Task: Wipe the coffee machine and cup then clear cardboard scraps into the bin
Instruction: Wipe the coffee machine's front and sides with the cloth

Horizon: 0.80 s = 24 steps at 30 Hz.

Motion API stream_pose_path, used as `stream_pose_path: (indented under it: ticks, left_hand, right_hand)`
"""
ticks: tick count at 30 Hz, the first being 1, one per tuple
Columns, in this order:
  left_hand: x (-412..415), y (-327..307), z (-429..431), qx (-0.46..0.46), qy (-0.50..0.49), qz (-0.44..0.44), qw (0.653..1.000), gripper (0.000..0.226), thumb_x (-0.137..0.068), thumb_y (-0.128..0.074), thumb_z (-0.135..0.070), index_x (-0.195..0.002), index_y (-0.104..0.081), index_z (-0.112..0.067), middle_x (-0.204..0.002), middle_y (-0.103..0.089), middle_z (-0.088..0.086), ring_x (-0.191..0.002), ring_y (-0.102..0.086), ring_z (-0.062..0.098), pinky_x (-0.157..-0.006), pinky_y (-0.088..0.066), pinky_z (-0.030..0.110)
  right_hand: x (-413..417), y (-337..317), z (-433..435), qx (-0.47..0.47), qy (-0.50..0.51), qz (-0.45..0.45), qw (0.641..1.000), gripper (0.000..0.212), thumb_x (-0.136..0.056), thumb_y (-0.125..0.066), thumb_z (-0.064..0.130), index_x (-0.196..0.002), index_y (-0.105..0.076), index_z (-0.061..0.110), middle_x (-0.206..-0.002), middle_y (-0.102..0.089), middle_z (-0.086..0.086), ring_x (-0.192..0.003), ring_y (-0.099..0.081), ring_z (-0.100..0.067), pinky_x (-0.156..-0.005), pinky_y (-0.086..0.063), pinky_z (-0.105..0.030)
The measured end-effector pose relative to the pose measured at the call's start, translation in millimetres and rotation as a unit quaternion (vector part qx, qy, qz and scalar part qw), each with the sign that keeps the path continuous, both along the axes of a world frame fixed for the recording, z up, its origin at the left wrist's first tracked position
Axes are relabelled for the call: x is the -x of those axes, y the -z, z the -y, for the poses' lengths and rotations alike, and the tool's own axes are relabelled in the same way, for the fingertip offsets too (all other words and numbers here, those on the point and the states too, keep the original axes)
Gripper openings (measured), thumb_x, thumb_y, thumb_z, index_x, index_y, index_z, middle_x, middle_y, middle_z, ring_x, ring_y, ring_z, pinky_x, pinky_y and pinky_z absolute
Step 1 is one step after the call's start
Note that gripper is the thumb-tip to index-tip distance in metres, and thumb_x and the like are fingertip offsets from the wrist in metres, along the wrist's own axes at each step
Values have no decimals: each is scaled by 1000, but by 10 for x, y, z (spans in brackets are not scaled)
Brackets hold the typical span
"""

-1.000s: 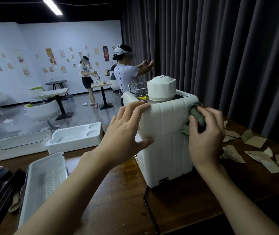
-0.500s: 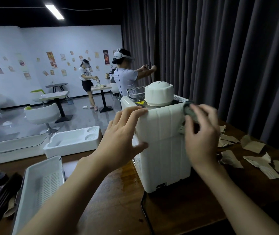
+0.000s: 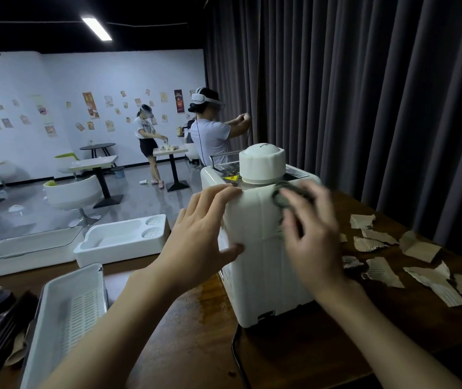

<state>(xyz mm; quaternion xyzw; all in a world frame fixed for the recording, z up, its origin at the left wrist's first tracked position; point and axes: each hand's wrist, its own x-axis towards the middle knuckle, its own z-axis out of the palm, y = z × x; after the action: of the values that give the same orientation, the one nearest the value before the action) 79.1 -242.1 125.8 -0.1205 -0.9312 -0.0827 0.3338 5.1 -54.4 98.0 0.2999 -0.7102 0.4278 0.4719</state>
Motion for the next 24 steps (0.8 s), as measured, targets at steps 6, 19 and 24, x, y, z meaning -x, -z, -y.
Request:
stream_pose_path:
  ticks: [6,19,24]
  left_hand:
    - [-17,62,-204,-207,-37,-19,977,78,-73,-75,-57,-135,-26,-58,-150,-18,0,-138,-30,30,-109,-39,52]
    - [196,64,-272,-348,-17,-40,937,67,-60,-82,-60,-117,-50,-46,-119,-57,-10,-106,-57,12,-86,-56,43]
    - [230,-85,-17,-381,28,31,924,69,-56,-83,-69,-112,-50,-46,-109,-60,-27,-96,-61,-1,-74,-58,28]
  right_hand:
    - [264,-153,-385,113,-104,184,971,25,-92,-58,7,-115,-56,17,-104,-58,13,-96,-54,12,-78,-42,-4]
    - [46,-88,-423,177,-191,174,950,32,-88,-66,1,-106,-58,26,-97,-65,16,-90,-65,-1,-72,-51,-13]
    - [-222,-6,-392,125,-146,116,974,26,-89,-66,17,-112,-59,28,-107,-62,24,-99,-62,-1,-79,-51,-14]
